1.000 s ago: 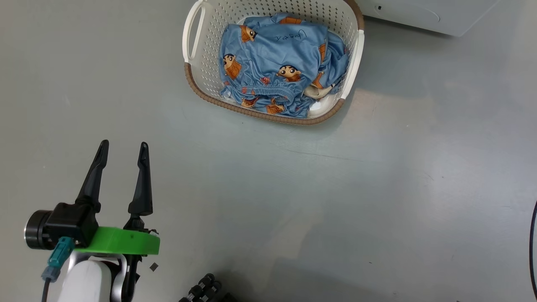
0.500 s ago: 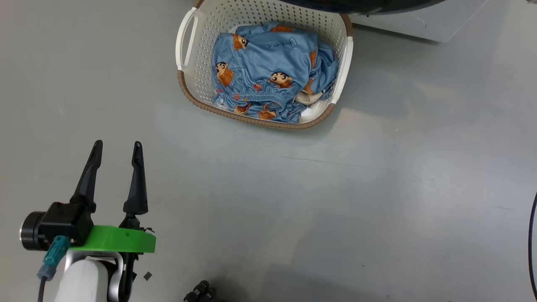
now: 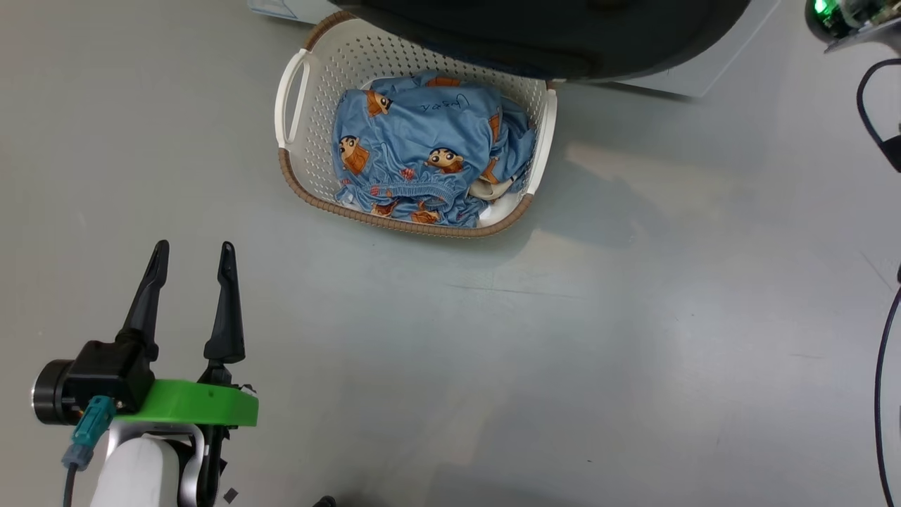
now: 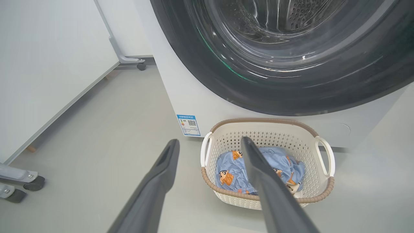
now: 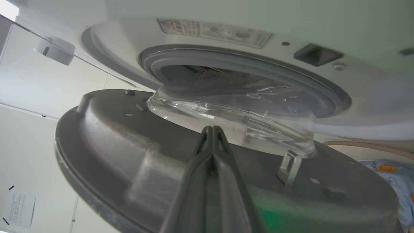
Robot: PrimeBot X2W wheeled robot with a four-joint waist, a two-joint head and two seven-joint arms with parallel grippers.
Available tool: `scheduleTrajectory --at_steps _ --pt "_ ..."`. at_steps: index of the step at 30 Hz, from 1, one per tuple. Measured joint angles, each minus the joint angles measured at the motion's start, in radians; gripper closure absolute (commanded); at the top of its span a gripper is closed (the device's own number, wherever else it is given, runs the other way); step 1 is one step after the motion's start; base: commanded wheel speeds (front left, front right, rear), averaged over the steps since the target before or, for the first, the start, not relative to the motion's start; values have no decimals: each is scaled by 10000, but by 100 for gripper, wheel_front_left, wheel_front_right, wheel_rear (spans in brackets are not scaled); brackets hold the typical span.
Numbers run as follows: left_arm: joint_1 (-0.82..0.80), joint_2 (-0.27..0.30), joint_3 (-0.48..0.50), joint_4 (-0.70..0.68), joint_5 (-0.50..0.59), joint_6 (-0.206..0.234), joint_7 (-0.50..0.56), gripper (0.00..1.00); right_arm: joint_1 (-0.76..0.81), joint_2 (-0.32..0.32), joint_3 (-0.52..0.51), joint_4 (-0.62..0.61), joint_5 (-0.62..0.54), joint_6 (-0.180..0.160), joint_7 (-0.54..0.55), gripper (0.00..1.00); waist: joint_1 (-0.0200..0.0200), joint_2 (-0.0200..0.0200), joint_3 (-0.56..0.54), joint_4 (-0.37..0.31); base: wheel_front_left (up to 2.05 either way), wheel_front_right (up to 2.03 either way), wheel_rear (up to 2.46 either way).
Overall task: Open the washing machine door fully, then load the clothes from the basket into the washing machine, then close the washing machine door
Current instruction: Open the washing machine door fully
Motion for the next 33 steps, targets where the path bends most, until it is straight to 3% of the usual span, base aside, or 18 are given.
scheduleTrajectory --at_steps 17,33 --pt "4 -2 12 318 -4 0 0 0 1894 1012 1124 -236 253 4 805 100 0 0 -1310 -379 0 0 0" --pt "288 -8 -635 738 -8 0 0 0 3873 1597 1639 -330 414 4 642 100 -1 0 -2777 -481 0 0 0"
